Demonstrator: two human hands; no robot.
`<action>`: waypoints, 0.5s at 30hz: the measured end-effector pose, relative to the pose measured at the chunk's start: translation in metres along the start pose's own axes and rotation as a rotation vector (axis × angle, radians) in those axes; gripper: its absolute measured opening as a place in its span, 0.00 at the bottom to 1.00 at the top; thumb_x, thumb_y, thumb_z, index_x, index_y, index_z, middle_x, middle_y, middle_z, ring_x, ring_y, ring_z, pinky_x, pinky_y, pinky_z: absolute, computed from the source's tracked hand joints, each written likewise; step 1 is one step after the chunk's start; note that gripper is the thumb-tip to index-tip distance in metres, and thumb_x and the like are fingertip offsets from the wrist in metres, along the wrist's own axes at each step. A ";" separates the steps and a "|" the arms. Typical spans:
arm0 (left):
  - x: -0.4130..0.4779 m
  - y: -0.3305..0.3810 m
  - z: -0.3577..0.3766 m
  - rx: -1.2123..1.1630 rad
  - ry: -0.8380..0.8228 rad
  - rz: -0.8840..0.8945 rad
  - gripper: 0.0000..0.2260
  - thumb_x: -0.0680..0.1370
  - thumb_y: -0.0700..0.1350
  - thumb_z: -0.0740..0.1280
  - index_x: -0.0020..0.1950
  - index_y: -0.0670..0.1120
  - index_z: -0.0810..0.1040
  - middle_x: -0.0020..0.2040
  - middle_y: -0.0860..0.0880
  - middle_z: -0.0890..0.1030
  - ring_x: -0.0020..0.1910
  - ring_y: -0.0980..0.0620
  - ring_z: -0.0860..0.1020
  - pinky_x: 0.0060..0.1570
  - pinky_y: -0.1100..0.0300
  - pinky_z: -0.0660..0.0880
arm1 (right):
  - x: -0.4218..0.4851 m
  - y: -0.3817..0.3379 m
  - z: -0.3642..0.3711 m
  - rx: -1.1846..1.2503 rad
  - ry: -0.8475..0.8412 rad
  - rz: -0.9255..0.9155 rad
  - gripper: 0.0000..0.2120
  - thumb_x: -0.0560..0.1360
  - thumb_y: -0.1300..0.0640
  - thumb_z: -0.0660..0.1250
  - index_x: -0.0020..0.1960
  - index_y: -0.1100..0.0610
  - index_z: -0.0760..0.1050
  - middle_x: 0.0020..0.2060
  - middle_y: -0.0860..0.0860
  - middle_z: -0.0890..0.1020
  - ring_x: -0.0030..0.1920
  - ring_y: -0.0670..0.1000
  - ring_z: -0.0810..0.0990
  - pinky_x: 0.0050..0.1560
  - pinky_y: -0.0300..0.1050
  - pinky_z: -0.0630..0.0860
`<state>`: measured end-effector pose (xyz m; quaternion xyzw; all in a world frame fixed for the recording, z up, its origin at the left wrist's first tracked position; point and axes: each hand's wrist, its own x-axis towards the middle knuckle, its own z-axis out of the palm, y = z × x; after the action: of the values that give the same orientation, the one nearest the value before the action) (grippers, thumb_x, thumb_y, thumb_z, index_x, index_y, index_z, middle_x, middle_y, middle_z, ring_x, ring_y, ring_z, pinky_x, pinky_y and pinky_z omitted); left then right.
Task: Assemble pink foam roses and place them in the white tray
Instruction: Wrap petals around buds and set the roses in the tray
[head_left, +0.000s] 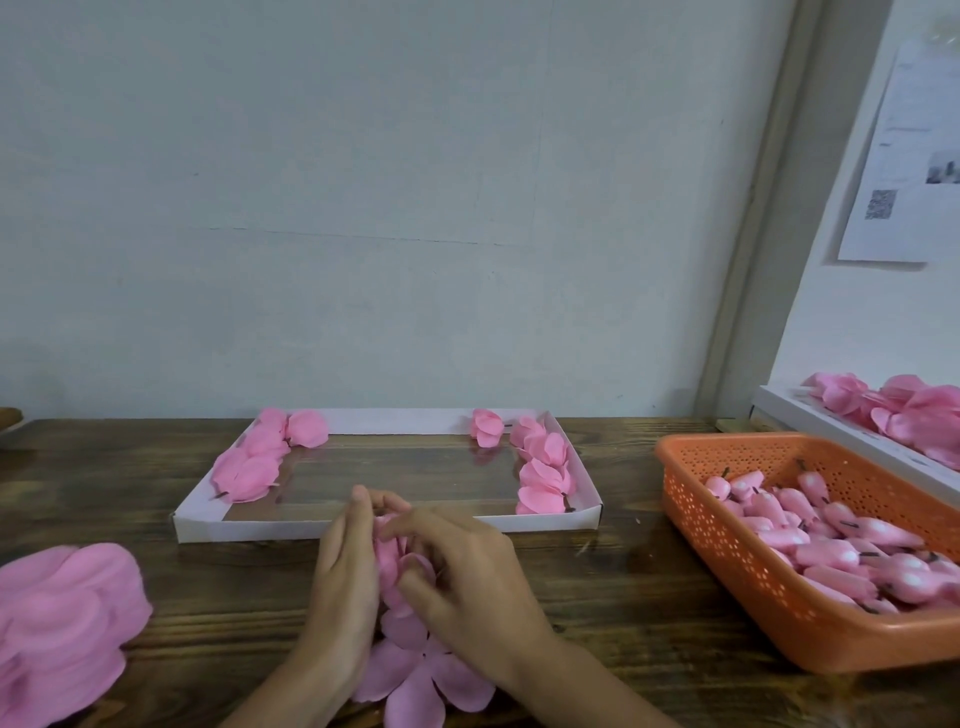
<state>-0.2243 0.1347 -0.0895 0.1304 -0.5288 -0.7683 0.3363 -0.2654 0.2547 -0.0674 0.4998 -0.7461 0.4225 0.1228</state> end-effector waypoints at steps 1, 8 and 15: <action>0.000 -0.001 0.000 0.008 -0.001 0.000 0.21 0.81 0.62 0.60 0.43 0.48 0.82 0.37 0.41 0.81 0.34 0.47 0.82 0.29 0.57 0.79 | 0.000 0.000 -0.002 -0.009 -0.018 -0.006 0.18 0.70 0.57 0.62 0.58 0.46 0.80 0.38 0.30 0.72 0.40 0.33 0.71 0.44 0.28 0.64; 0.000 -0.001 0.004 -0.033 0.010 -0.042 0.22 0.79 0.64 0.62 0.40 0.48 0.84 0.37 0.41 0.82 0.33 0.49 0.83 0.30 0.59 0.79 | 0.001 0.000 -0.009 0.000 -0.062 -0.041 0.19 0.70 0.59 0.63 0.59 0.47 0.79 0.39 0.27 0.73 0.43 0.33 0.73 0.46 0.36 0.71; 0.000 -0.001 0.004 -0.033 0.007 -0.144 0.27 0.77 0.67 0.61 0.47 0.43 0.83 0.39 0.39 0.86 0.34 0.48 0.85 0.29 0.60 0.80 | 0.001 0.003 -0.008 -0.017 -0.083 -0.020 0.10 0.69 0.52 0.62 0.50 0.46 0.74 0.40 0.41 0.78 0.54 0.51 0.83 0.47 0.52 0.77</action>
<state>-0.2271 0.1376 -0.0884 0.1653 -0.5042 -0.7986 0.2842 -0.2701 0.2606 -0.0634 0.5232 -0.7490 0.3940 0.1003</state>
